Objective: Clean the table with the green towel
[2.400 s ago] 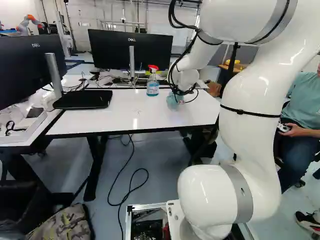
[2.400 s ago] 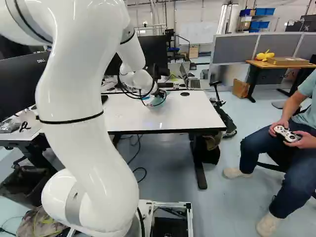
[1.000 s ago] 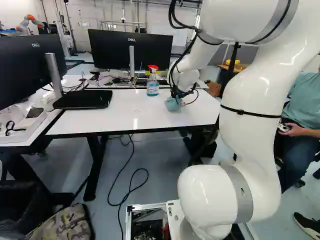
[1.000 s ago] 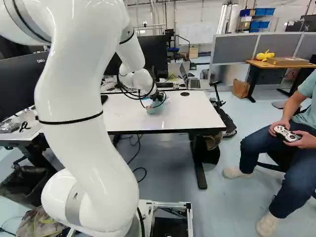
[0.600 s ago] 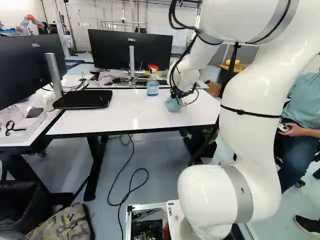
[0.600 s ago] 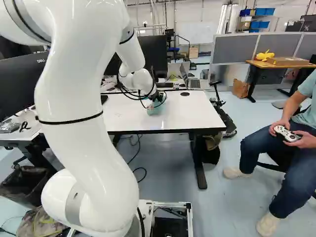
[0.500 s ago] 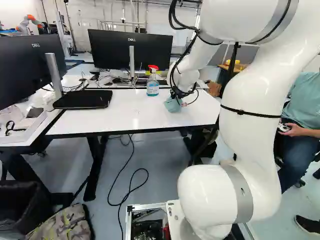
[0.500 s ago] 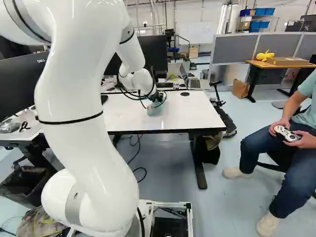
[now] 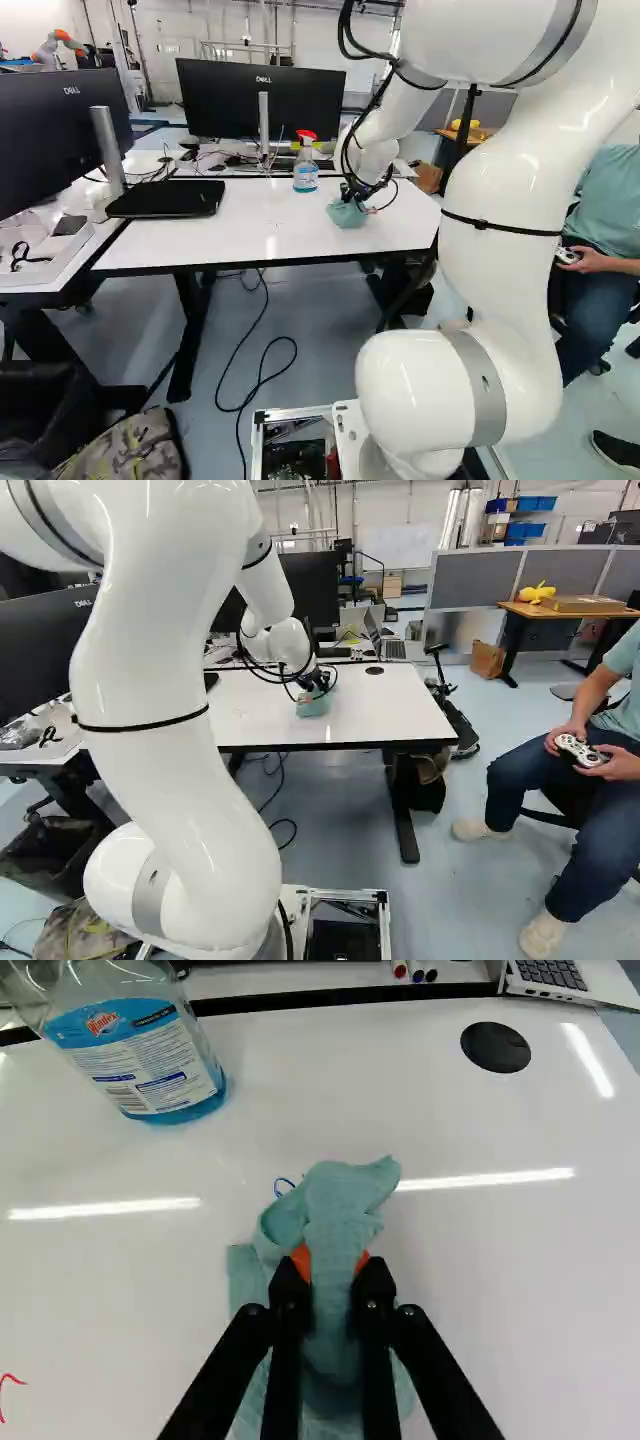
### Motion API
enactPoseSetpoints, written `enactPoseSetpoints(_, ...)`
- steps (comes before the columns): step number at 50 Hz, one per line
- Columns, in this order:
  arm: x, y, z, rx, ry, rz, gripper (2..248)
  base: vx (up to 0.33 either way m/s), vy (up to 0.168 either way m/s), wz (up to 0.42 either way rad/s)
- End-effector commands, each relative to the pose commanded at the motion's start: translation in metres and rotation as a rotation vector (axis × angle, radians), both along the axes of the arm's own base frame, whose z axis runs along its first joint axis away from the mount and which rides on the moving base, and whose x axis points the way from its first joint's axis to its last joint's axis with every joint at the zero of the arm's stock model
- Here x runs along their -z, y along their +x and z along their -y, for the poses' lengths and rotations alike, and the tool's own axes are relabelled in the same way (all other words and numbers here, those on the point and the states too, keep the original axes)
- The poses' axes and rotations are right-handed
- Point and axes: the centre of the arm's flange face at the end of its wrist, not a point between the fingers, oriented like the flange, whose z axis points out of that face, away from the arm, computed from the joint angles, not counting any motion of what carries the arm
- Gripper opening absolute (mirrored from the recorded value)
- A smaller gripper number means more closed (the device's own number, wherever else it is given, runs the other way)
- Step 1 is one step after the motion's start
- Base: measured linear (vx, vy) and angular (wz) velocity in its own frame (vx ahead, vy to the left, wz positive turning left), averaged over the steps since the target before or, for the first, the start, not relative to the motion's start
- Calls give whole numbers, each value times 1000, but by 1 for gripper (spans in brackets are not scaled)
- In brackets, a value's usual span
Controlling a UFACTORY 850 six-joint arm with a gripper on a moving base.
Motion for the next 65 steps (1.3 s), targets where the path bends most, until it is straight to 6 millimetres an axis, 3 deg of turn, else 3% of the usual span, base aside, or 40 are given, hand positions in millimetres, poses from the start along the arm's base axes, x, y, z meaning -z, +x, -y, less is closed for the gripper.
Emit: enactPoseSetpoints(65, 2, -2, 0, 0, 2, -30, 57, 0, 0, 0)
